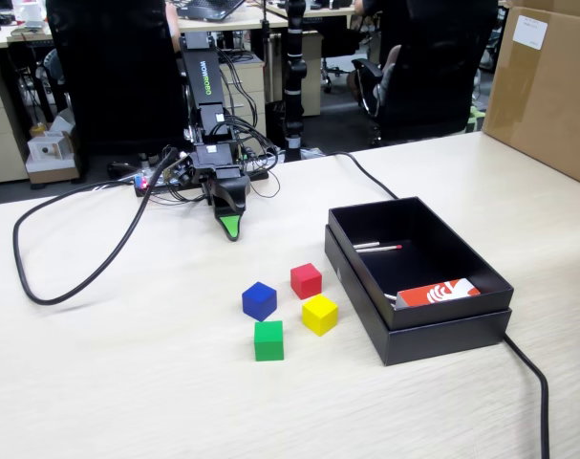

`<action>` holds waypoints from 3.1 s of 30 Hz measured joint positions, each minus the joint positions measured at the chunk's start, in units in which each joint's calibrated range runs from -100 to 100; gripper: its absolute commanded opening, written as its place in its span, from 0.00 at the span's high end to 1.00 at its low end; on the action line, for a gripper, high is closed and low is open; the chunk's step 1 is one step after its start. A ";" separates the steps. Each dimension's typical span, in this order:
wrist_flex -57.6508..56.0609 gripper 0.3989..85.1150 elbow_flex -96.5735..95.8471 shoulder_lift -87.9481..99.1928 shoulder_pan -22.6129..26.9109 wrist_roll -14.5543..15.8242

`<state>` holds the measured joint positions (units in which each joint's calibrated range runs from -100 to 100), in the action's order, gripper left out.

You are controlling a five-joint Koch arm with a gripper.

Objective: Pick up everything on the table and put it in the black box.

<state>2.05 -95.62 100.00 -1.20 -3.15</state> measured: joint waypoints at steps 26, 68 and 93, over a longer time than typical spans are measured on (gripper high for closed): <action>0.08 0.41 0.00 0.00 0.00 0.00; -49.09 0.48 83.98 -72.75 1.81 1.76; -53.35 0.95 104.88 -102.52 -1.03 0.73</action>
<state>-51.30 9.27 -2.52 -2.22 -2.42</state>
